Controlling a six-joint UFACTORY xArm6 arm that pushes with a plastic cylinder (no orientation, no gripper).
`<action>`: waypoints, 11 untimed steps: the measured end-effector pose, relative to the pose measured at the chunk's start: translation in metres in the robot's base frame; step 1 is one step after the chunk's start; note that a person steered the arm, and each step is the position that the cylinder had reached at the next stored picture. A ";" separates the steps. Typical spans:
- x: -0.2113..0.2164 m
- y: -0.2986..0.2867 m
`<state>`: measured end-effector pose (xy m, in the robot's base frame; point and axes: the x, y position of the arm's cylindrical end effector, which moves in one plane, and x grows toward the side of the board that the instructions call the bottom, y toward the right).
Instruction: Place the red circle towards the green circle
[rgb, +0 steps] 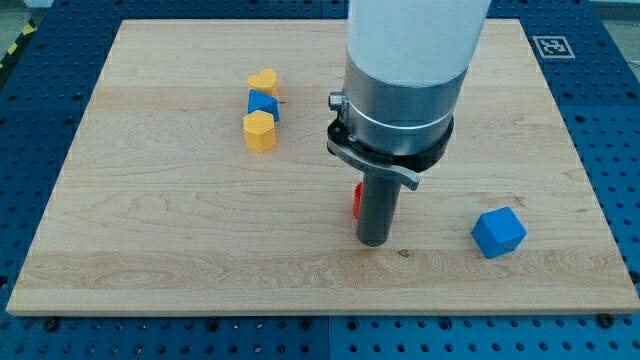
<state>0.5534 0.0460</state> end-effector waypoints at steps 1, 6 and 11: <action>0.000 -0.002; -0.035 0.008; -0.080 -0.015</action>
